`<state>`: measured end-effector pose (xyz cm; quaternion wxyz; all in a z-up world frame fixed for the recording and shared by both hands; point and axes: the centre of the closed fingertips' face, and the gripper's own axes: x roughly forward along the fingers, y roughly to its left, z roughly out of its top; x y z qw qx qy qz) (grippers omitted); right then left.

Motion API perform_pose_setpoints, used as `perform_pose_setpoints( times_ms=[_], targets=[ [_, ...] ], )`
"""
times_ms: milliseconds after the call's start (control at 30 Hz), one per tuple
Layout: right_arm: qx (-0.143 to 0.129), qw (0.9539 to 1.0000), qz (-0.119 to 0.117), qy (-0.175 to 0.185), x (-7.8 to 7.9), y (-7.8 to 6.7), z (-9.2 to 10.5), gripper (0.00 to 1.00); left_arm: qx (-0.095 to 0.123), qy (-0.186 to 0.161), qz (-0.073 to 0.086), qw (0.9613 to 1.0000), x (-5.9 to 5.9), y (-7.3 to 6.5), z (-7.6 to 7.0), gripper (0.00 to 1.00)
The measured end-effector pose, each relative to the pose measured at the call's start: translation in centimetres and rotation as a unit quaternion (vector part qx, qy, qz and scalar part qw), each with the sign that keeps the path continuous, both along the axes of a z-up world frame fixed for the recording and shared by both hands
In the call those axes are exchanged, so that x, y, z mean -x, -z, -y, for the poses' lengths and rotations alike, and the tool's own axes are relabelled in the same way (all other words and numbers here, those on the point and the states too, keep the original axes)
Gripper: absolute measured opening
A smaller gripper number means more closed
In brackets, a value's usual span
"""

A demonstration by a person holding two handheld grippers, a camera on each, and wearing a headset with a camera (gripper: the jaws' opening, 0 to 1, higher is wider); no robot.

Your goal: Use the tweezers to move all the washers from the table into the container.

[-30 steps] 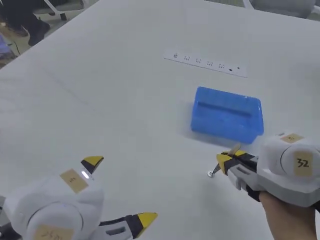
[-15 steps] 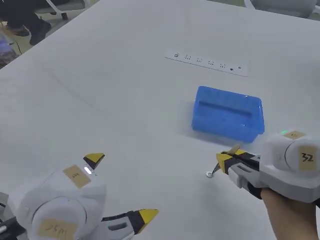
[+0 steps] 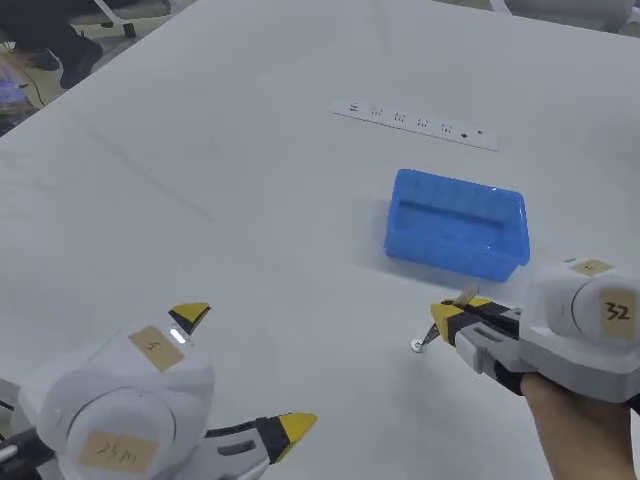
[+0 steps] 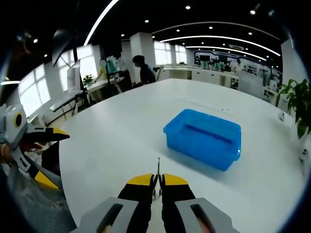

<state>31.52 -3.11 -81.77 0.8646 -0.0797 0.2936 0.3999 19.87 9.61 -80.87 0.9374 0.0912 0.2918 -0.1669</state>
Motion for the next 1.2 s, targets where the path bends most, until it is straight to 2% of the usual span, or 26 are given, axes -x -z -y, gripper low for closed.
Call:
perform_pose_setpoints(
  times_ms=[300, 433, 500, 533, 800, 933, 1200],
  targets=[
    [0.0, 1.0, -0.002, -0.004, 0.3, 0.1, -0.2, 0.02, -0.001, -0.001, -0.001, 1.0, 0.0, 0.0, 0.0, 0.85],
    [0.013, 0.9997, 0.009, -0.019, 0.8, 0.1, -0.4, 0.02, -0.001, -0.001, -0.001, 1.0, 0.1, 0.0, 0.0, 0.85],
    [0.033, 0.9983, 0.033, -0.034, 0.7, 0.1, -0.4, 0.01, -0.002, 0.0, -0.001, 1.0, 0.2, 0.0, 0.1, 0.85],
    [0.037, 0.998, 0.035, -0.037, 0.8, 0.2, -0.4, 0.01, -0.002, 0.001, -0.001, 1.0, 0.2, 0.0, 0.1, 0.85],
    [0.037, 0.9983, 0.02, -0.04, 0.6, 0.2, -0.6, 0.01, -0.003, 0.002, -0.003, 1.0, 0.4, 0.1, 0.2, 0.85],
    [0.033, 0.9985, 0.022, -0.039, 0.4, -0.5, -0.6, 0.01, -0.001, 0.001, -0.002, 1.0, 0.4, 0.1, 0.2, 0.85],
    [0.018, 0.9982, 0.04, -0.042, -0.4, -3.2, -0.8, 0.01, -0.002, 0.003, -0.004, 1.0, 0.4, 0.1, 0.3, 0.85]
  ],
)
